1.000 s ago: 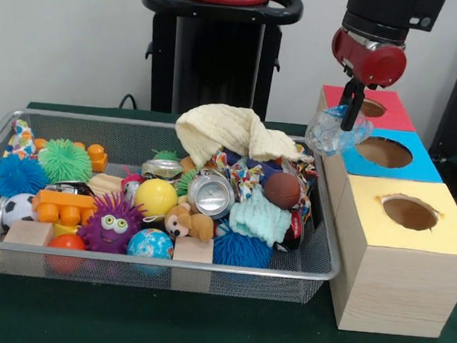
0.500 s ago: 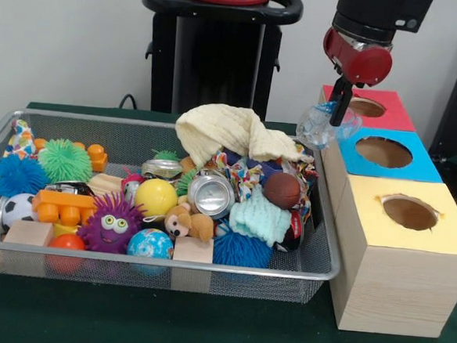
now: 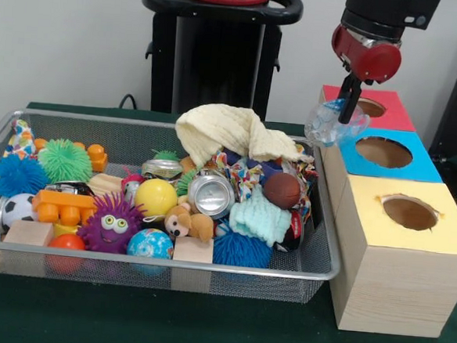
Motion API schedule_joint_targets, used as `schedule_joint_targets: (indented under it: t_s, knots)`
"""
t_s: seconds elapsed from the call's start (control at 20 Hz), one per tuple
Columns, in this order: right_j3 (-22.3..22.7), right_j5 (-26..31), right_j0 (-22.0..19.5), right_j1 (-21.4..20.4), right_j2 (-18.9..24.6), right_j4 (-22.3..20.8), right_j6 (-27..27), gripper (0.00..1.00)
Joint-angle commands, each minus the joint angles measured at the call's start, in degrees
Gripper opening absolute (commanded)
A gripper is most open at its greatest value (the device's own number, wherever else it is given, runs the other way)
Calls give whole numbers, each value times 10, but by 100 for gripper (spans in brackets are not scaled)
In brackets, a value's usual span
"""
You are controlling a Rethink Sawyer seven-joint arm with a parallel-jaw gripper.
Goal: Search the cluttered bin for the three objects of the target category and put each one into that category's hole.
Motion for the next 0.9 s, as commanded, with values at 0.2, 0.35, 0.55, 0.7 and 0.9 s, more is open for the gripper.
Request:
schedule_joint_targets:
  t_s: [0.2,0.35,0.55,0.7,0.9]
  knots:
    - [29,5,12,26,5,36,128,0]
    - [31,0,12,29,5,42,126,0]
    - [30,-9,13,38,6,47,122,0]
    - [36,-18,18,42,8,52,123,0]
    - [38,-23,25,48,6,61,125,0]
